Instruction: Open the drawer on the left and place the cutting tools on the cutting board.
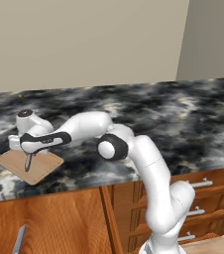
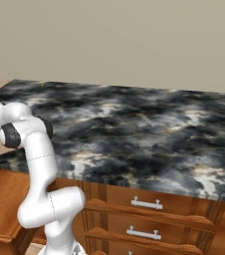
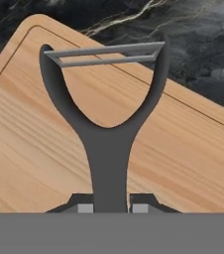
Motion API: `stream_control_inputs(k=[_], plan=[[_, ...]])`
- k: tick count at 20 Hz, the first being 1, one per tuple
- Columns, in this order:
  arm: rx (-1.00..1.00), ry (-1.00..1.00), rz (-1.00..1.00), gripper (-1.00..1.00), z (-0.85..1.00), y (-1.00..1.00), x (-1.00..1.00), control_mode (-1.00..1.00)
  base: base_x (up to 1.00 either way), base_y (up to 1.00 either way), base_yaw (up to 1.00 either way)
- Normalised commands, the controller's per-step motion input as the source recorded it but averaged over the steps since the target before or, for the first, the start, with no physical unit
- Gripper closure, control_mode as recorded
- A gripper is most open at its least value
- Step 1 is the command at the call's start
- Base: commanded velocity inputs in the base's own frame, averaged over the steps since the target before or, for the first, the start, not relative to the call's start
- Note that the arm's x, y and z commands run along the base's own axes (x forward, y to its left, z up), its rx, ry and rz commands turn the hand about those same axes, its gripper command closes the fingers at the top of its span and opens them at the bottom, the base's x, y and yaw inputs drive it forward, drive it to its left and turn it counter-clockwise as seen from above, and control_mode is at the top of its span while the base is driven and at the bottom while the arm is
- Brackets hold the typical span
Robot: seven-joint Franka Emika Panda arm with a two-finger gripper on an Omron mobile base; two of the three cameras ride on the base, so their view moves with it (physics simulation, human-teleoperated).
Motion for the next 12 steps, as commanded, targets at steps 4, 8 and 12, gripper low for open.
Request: stream_control_inputs(k=[4, 8, 12], plan=[[0.0, 0.0, 0.0, 1.0, -0.18, 0.1, 0.08, -1.0, 0.0, 0.0, 0.0], [0.0, 0.01, 0.0, -1.0, -0.21, 0.11, 0.16, -1.0, 0.0, 0.0, 0.0], [0.0, 0.02, 0.0, -1.0, -0.04, 0.02, 0.05, -1.0, 0.0, 0.0, 0.0]])
